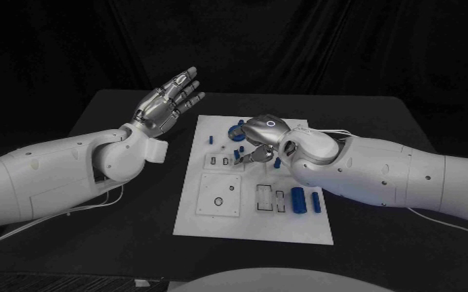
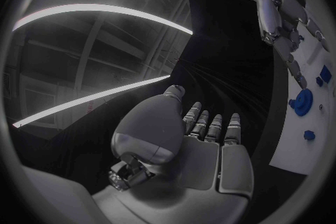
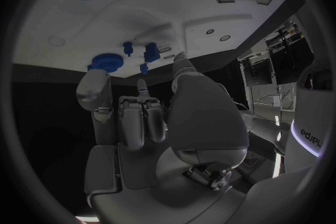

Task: Assemble the parts on the task board

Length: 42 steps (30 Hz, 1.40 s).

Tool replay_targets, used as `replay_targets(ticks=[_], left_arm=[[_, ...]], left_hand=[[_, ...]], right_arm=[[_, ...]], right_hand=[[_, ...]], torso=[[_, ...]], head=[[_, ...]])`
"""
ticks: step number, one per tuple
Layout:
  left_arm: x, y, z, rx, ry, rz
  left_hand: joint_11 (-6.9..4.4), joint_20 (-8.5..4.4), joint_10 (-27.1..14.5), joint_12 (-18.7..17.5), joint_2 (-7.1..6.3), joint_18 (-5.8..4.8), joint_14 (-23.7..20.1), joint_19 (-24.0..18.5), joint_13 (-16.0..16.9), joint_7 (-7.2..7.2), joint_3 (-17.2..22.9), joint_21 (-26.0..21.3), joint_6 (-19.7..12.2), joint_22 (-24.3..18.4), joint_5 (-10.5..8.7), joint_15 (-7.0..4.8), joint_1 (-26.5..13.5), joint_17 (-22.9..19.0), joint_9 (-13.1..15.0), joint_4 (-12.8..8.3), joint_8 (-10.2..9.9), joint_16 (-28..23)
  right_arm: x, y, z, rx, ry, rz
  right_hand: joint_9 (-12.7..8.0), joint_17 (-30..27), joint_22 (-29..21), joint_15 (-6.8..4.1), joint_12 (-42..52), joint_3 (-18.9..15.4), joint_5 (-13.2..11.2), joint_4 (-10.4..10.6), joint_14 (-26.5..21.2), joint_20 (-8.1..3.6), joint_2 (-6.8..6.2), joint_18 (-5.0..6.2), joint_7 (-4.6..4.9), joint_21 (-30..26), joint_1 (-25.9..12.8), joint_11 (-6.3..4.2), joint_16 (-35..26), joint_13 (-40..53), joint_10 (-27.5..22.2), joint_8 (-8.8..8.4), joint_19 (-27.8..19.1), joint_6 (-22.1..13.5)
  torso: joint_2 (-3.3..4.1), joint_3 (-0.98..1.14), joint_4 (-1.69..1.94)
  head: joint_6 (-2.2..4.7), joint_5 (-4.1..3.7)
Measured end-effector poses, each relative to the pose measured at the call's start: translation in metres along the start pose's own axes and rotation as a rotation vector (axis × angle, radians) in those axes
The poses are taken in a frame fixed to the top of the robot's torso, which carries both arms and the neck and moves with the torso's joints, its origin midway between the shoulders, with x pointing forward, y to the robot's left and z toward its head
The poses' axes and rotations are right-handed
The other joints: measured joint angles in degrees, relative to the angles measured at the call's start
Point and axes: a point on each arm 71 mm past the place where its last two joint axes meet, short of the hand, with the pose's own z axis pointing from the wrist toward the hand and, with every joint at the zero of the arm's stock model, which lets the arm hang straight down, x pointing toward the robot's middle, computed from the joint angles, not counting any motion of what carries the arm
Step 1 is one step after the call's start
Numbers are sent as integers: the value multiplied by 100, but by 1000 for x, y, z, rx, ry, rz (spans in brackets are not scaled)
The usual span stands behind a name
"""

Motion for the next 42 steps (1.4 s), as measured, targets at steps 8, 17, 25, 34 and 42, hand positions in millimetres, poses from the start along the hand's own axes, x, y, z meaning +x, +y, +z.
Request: replay_targets(ticks=[8,17,25,34,42], left_arm=[[1,0,0,-1,5,5],[3,0,-2,-12,29,86],[-1,-12,1,6,-10,241],[12,-62,53,128,90,671],[44,-65,86,37,243,1002]], left_hand=[[53,63,49,141,0,0,27,64,22,-55,-10,34,55,24,-82,69,0,30,9,58,39,119],[826,438,1011,3418,-582,49,2092,2702,812,52,-850,1586,919,733,-2498,262,-130,823,111,444,420,2506],[917,204,1449,5692,-742,47,3172,4452,2202,330,-1268,2847,1687,1235,-3041,256,-172,1844,226,425,1126,4750],[213,-419,5436,7257,-781,46,6220,5870,5454,265,-1168,5869,1206,3479,-2869,-454,64,5036,417,411,2256,7589],[155,-515,8304,8011,-709,-543,8326,7778,7353,518,-1354,8235,1583,7183,-2898,-540,-723,7463,1432,436,4335,8898]], right_arm=[[-40,-7,-12,-29,-94,-24],[-84,-38,-48,22,-165,-49],[-97,-73,-85,135,-204,-1],[-97,-96,-104,252,-231,129],[-95,-102,-109,293,-255,186]], right_hand=[[-38,0,0,0,0,-327,0,16,0,0,-52,0,0,140,-193,0,0,0,0,0,0,0],[-52,0,-1,0,0,-107,0,-3,0,0,321,-1,26,-52,-714,0,0,4,0,84,0,254],[28,0,-1,44,0,54,436,-31,1,31,1193,-1,115,-145,-1260,42,0,4,0,256,-30,650],[111,0,-2,85,0,43,1120,-42,-2,52,1534,48,166,-184,-1274,86,0,3,2,334,-9,739],[132,0,-2,84,0,37,1227,-47,-2,72,1586,47,186,-184,-1221,124,0,3,0,334,11,758]], torso=[[0,1,-1],[3,1,3],[-3,1,7],[-22,27,-16],[-29,49,-13]], head=[[-25,51],[-44,76],[-140,51],[-190,126],[-218,145]])
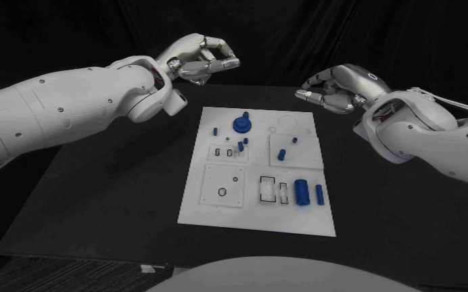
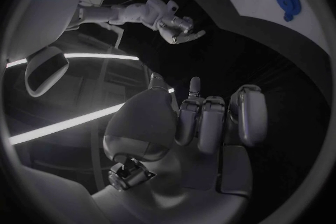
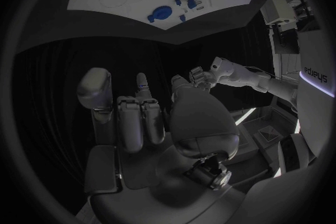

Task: Assemble the parts on the task board

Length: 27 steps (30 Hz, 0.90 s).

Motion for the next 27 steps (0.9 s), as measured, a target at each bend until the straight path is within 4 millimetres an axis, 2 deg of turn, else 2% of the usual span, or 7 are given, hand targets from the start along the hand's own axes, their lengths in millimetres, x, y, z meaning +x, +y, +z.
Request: replay_targets(ticks=[5,7,11,18,21,23,27], left_arm=[[15,-3,15,-143,89,148],[19,-1,18,-217,116,203],[26,2,23,-360,178,294],[49,2,32,-547,319,402],[58,1,38,-595,378,437],[65,1,43,-621,424,465],[76,1,50,-661,523,519]], left_hand=[[-55,-50,30,0,117,-89,47,528,0,-146,0,424,565,283,145,-37,-137,1,367,0,331,0],[-112,-81,31,0,138,-177,26,559,0,-203,-45,499,676,284,1,-97,-383,1,525,26,331,0],[-180,-114,24,0,201,-176,27,585,-1,-287,-102,551,932,284,-230,-154,-608,1,733,23,364,0],[-424,-332,29,0,263,-174,29,574,-1,-552,-81,587,1795,283,89,-385,-722,0,1060,5,223,0],[-501,-420,31,0,312,-175,36,584,-1,-619,78,587,2063,283,227,-455,-672,0,1085,-25,-145,0],[-501,-441,31,0,305,-175,16,564,-1,-621,197,587,2400,283,274,-474,-644,0,881,-34,-791,0],[-501,-441,30,0,316,-175,16,564,-1,-551,352,562,2705,282,89,-474,-731,-1,564,-49,-1662,0]], right_arm=[[-3,-5,-4,20,-14,14],[-4,-6,-5,26,-17,19],[-5,-7,-8,35,-17,26],[-6,-6,-13,45,-14,38],[-7,-5,-16,48,-12,45],[-7,-3,-17,48,-11,49],[-6,0,-18,48,-6,55]], right_hand=[[23,0,0,15,0,0,178,0,16,20,64,-1,-21,40,132,0,0,0,0,33,21,21],[24,0,0,15,0,0,208,0,16,20,36,-1,-21,40,164,0,0,-1,0,33,21,21],[43,0,4,15,0,0,329,0,16,20,59,-1,0,78,274,0,0,-1,0,33,21,42],[56,0,4,15,0,16,444,-16,16,40,27,-2,0,78,395,0,0,-1,0,55,40,42],[61,0,4,34,0,17,519,-17,-3,40,26,-2,0,78,476,0,0,-1,0,55,40,42],[67,0,4,34,0,43,644,-43,-3,40,12,-2,0,78,606,0,0,-1,0,55,40,42],[67,0,4,34,0,48,679,-48,-3,40,12,-2,0,78,606,21,0,-1,-21,55,40,42]], torso=[[-1,31,8],[-1,53,8],[1,95,3],[-10,135,-3],[-19,145,-5],[-26,157,-7],[-49,201,-13]], head=[[-15,-34],[-15,-40],[16,-67],[70,-92],[58,-105],[19,-124],[-69,-185]])
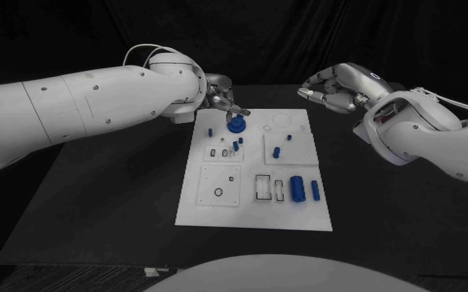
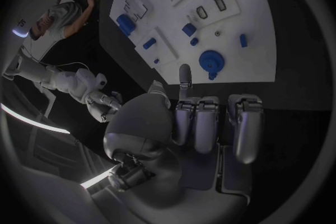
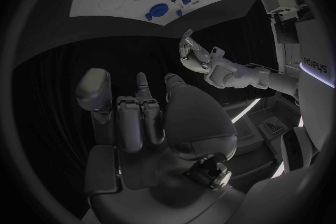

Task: Assemble the parts on the task board

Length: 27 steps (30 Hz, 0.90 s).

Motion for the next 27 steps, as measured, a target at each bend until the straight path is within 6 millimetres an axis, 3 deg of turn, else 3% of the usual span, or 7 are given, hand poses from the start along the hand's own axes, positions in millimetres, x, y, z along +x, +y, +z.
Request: replay_targets(ticks=[3,5,8,17,23,27], left_arm=[[3,-4,4,-24,62,48],[5,-6,6,-50,108,81],[8,-7,8,-99,166,123],[11,-4,9,-186,241,182],[12,-9,12,-196,267,207],[11,-11,14,-208,279,218]], left_hand=[[72,4,-5,0,-27,0,25,4,-1,67,128,-12,79,0,-83,27,-100,0,-274,-65,-651,0],[124,61,-4,0,-68,0,7,15,-1,117,166,-12,75,0,-112,77,-186,0,-397,-69,-908,0],[138,90,-7,0,-129,0,26,0,-1,201,156,-35,73,0,-342,111,-354,0,-565,-13,-1220,0],[155,108,10,0,-129,1,31,19,-2,187,309,-35,267,-1,-342,116,-354,-1,-746,-87,-1548,0],[176,123,-10,0,-143,1,11,3,-2,236,436,-35,273,-1,-214,136,-340,-1,-858,-184,-1748,0],[213,149,0,0,-177,1,18,22,-2,267,579,-79,244,-1,35,152,-306,-2,-972,-295,-1965,0]], right_arm=[[1,2,0,0,5,3],[2,3,0,0,10,4],[3,4,1,2,16,5],[7,6,3,4,36,5],[9,8,5,4,50,5],[10,8,5,6,58,3]], right_hand=[[0,0,0,0,0,0,0,0,0,0,0,0,0,-26,0,0,0,0,0,0,0,0],[0,0,0,0,0,0,0,0,0,0,0,-1,0,-26,0,0,0,0,0,0,0,0],[0,0,-1,0,0,0,9,0,0,0,0,-1,0,-26,0,0,0,0,0,0,0,0],[4,0,-1,0,0,0,28,0,0,0,9,-1,0,-60,51,0,0,0,0,0,0,0],[4,0,-2,0,0,0,28,0,0,0,8,-1,0,-60,53,-1,0,-1,0,0,0,0],[4,0,-2,0,0,47,51,-14,0,0,4,-1,0,-60,182,-1,0,-1,0,0,0,0]], torso=[[-17,24,-2],[-30,40,-4],[-52,66,-7],[-82,109,-15],[-73,104,-15],[-73,102,-14]], head=[[-62,-19],[-83,-13],[-96,32],[-99,89],[-100,112],[-100,135]])
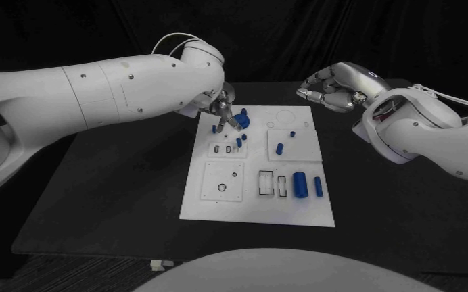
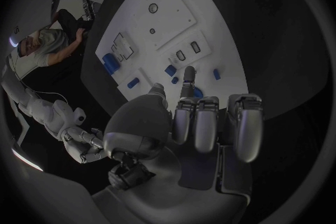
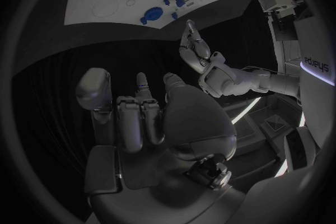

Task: Assemble the parts on the task board

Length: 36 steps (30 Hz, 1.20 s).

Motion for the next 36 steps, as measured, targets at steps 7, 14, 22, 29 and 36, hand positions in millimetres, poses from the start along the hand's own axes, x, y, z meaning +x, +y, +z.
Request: replay_targets(ticks=[7,14,22,29,36], left_arm=[[2,2,4,-4,12,-3],[3,2,5,44,-8,-23],[3,-2,4,105,-28,-35],[2,-3,5,123,-42,-44],[2,-6,8,103,-42,-44]], left_hand=[[116,80,-1,0,-54,0,-1,-22,0,89,254,-133,-444,0,-164,122,53,0,-321,-222,-511,0],[168,174,-8,0,-204,0,3,-116,-1,219,538,-257,-1386,-1,-323,178,204,0,-701,-589,-714,0],[-110,-50,-2,-403,-289,1,2,-244,-1,-208,651,-361,-1679,-1,-598,-70,104,-1,-809,-747,-565,0],[171,130,-3,-32,-242,1,-5,-51,-1,51,649,-214,-37,-1,-538,130,-173,-1,-383,-554,161,0],[-34,53,-3,1,-206,1,1,-4,-1,-145,630,-73,473,-2,-424,33,-466,-1,-63,-309,352,0]], right_arm=[[2,-1,-1,6,14,-1],[5,-5,-2,18,27,-3],[8,-7,-3,25,40,-4],[8,-8,-3,31,46,-6],[9,-9,-3,34,51,-7]], right_hand=[[5,0,0,0,0,32,45,-32,0,0,7,0,0,-51,127,0,0,0,0,0,0,0],[5,0,-1,0,0,48,45,-16,0,0,-1,0,0,-76,146,0,0,0,0,0,0,0],[4,0,-1,0,0,64,65,-32,0,0,5,0,0,-133,185,0,0,0,0,0,0,0],[9,0,-1,0,0,63,65,-32,0,0,-19,0,0,-133,209,0,0,0,0,0,0,0],[9,0,-2,0,0,63,65,-32,0,0,-19,0,0,-133,209,0,0,0,0,0,0,0]], torso=[[-5,4,5],[-8,8,9],[-7,10,9],[-9,10,9],[-13,10,9]], head=[[0,-26],[0,-46],[0,-26],[0,-14],[0,-18]])
